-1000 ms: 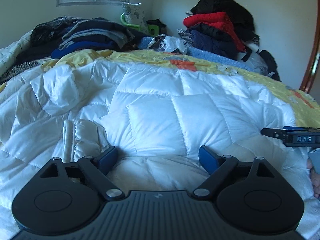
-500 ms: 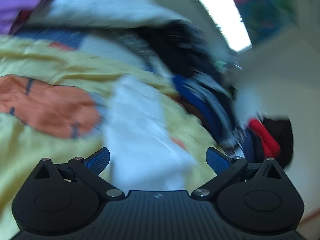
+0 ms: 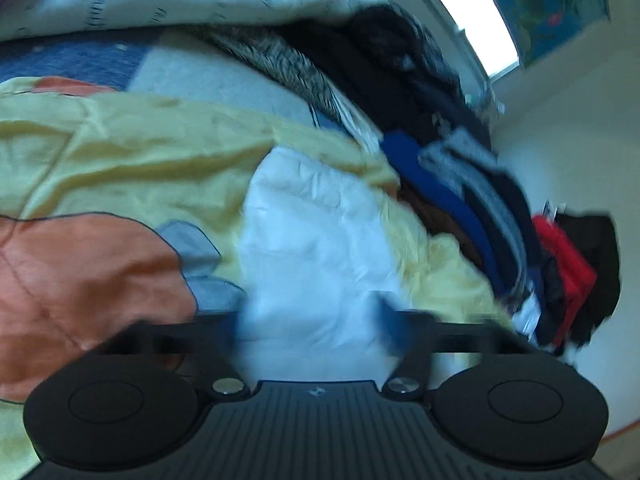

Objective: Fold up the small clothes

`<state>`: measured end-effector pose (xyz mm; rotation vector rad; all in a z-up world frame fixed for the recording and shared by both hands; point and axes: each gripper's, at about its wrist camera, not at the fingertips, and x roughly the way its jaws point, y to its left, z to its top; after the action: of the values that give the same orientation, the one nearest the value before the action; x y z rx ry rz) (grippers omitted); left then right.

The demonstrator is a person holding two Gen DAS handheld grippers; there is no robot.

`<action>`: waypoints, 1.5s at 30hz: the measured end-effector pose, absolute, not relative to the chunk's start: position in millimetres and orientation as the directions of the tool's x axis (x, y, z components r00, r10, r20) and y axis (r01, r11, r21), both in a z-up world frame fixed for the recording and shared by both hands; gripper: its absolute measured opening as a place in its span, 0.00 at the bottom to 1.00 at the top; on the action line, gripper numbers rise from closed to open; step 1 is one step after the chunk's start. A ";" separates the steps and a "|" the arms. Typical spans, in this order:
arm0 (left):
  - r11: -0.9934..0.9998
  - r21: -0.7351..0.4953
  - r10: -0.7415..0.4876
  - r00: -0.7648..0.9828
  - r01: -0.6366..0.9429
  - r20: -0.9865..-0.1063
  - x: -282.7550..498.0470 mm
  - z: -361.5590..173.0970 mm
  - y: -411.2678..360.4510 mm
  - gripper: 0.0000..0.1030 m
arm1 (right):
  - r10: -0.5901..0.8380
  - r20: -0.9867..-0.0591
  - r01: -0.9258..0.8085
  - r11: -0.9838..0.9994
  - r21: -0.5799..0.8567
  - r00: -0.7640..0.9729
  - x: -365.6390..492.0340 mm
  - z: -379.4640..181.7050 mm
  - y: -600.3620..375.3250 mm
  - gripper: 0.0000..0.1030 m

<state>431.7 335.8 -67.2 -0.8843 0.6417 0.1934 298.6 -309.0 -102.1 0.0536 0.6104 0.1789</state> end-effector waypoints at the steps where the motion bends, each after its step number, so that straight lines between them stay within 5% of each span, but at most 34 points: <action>1: 0.652 -0.641 -0.099 0.793 -0.405 -0.602 433.2 -65.8 331.5 0.26 | 0.184 -0.565 -0.152 0.983 0.103 0.804 298.9 -102.1 -309.0 0.98; 4: 0.703 -0.589 -0.054 0.796 -0.398 -0.603 429.0 -55.2 319.6 0.13 | 0.184 -0.565 -0.152 0.983 0.104 0.804 298.6 -102.0 -309.1 0.98; 8: 0.723 -0.564 0.012 0.823 -0.400 -0.568 416.4 -27.5 308.2 0.07 | 0.185 -0.565 -0.153 0.983 0.104 0.804 298.7 -102.1 -308.9 0.98; 13: 0.836 -0.475 0.094 0.924 -0.275 -0.370 382.8 47.9 254.3 0.06 | 0.185 -0.565 -0.153 0.983 0.105 0.804 298.6 -102.1 -309.0 0.98; 16: 0.958 -0.280 0.012 0.981 -0.067 -0.195 341.9 92.0 175.4 0.06 | 0.186 -0.564 -0.152 0.983 0.106 0.805 298.6 -102.2 -309.3 0.98; 19: 0.989 0.071 -0.124 0.989 0.129 -0.080 290.3 93.6 74.5 0.06 | 0.187 -0.562 -0.151 0.982 0.111 0.805 298.7 -102.0 -309.9 0.98; 22: 0.912 0.237 -0.295 0.937 0.334 -0.187 258.8 56.8 -4.9 0.07 | 0.190 -0.561 -0.150 0.982 0.117 0.806 298.8 -102.0 -310.5 0.98; 27: 0.851 0.172 -0.362 0.792 0.496 -0.491 249.5 -5.4 -69.6 0.08 | 0.196 -0.557 -0.148 0.980 0.131 0.807 299.0 -102.1 -312.1 0.97; 30: 0.865 0.087 -0.371 0.746 0.494 -0.553 247.6 -15.8 -70.6 0.18 | 0.200 -0.555 -0.148 0.979 0.138 0.807 299.0 -102.3 -313.3 0.97; 32: 0.865 -0.040 -0.436 0.710 0.501 -0.553 244.3 -15.7 -56.9 0.53 | 0.201 -0.554 -0.147 0.979 0.140 0.808 299.1 -102.3 -312.9 0.97; 33: 0.859 -0.111 -0.474 0.695 0.500 -0.541 243.7 -14.9 -46.8 0.89 | 0.202 -0.553 -0.147 0.979 0.142 0.808 298.8 -102.4 -312.8 0.97; 34: 0.856 -0.167 -0.501 0.706 0.489 -0.501 240.0 -13.9 -35.2 0.99 | 0.203 -0.553 -0.147 0.979 0.144 0.808 298.7 -102.5 -313.2 0.97; 40: 0.890 -0.309 -0.424 0.857 0.335 -0.292 212.0 -21.2 8.8 0.99 | 0.229 -0.537 -0.147 0.971 0.191 0.812 297.3 -101.7 -318.8 0.97; 45: 0.924 -0.322 -0.310 0.895 0.205 -0.320 215.1 -45.5 18.0 0.99 | 0.293 -0.510 -0.120 0.931 0.345 0.809 292.2 -91.2 -342.9 0.97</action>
<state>215.1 18.0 -45.5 -0.2859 0.3765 -0.2704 292.2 -342.9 -91.2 0.3058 0.5903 0.2247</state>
